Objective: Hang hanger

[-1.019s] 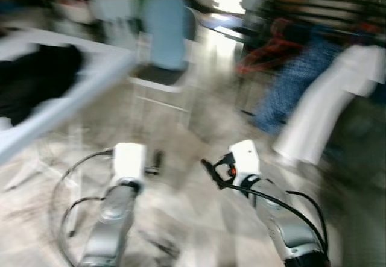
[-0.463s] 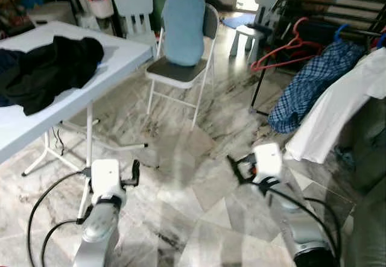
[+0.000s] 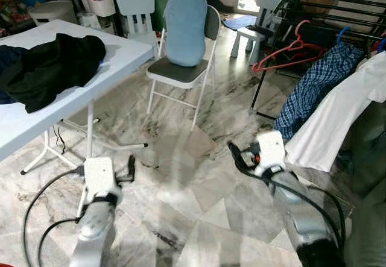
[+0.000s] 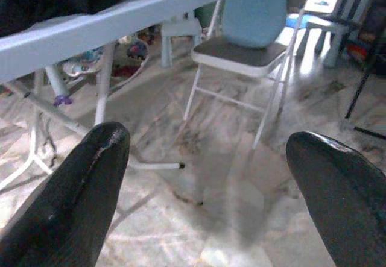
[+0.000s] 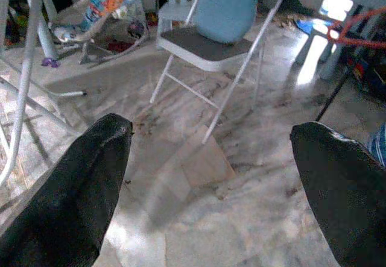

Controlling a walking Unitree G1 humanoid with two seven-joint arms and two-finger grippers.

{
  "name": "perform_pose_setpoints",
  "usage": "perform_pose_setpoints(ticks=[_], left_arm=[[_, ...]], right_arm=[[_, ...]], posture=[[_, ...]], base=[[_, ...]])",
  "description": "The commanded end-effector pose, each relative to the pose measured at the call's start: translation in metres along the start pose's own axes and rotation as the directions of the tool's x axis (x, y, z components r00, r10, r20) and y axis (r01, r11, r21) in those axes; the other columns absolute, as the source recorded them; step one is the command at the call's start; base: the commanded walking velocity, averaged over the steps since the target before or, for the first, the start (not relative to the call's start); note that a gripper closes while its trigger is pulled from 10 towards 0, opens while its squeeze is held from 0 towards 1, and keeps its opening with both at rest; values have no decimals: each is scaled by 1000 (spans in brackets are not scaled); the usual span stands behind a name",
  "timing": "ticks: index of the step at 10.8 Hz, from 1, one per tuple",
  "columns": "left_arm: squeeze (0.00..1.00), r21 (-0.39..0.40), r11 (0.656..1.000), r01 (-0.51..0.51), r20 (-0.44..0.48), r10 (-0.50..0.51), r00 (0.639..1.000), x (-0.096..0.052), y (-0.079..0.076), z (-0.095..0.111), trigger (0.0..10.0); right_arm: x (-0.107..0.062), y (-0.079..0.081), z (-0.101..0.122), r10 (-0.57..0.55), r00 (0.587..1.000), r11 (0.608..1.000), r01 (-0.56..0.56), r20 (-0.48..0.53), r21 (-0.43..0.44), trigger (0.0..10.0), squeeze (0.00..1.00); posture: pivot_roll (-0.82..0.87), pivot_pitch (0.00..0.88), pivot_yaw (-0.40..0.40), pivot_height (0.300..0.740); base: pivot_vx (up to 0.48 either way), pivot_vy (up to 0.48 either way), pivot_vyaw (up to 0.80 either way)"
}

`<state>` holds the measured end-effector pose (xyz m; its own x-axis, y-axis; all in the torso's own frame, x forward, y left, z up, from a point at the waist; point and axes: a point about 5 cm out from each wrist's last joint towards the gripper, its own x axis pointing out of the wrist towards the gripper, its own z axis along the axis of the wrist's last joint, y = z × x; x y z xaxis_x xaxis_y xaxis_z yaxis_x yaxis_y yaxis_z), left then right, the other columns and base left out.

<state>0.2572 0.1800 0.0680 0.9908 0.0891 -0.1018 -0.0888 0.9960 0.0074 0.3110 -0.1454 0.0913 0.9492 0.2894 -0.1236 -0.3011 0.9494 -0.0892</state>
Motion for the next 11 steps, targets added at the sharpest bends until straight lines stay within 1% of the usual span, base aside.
perform_pose_setpoints(ticks=[1,2,3,5,6,7,9,10,11], left_arm=[[0,5,1000,12,5,-12,1000,2,-3,0,10000],[0,4,1000,15,10,-15,1000,4,-4,3,10000],[0,-3,1000,9,23,-9,1000,5,-3,8,10000],[0,-10,999,-44,6,44,999,-6,3,5,10000],[0,2,999,-44,-3,44,999,-11,4,2,10000],[0,5,999,-43,-2,43,999,-13,4,3,10000],[0,-1,997,-76,7,76,997,-14,8,10,10000],[0,2,997,-72,15,72,997,-19,7,13,10000],[0,-3,996,-91,-2,91,996,-25,9,9,10000]], right_arm=[[5,5,4,23,1000,999,-22,12,-24,10000,0],[7,8,7,46,999,998,-45,25,-34,10000,0],[5,10,8,56,998,998,-54,33,-39,10000,0],[-4,13,-1,80,997,996,-80,7,-32,10000,0],[-5,14,-4,82,997,996,-82,3,-32,10000,0],[-2,13,0,86,996,996,-86,5,-28,10000,0],[7,19,8,120,993,993,-119,17,-21,10000,0],[7,20,10,127,992,992,-127,19,-16,10000,0],[3,23,5,156,988,988,-156,-1,-22,10000,0]], posture=[[-41,0,24,740],[-38,0,20,740],[-36,0,8,740],[-20,0,-6,740],[-4,0,-10,740],[7,0,-27,740],[47,0,-41,740],[55,0,-56,740],[44,0,-69,740]], base=[[0,0,0],[0,0,0],[0,0,800],[0,0,800],[0,0,800],[0,0,800],[0,0,800],[0,0,800],[0,0,431]])
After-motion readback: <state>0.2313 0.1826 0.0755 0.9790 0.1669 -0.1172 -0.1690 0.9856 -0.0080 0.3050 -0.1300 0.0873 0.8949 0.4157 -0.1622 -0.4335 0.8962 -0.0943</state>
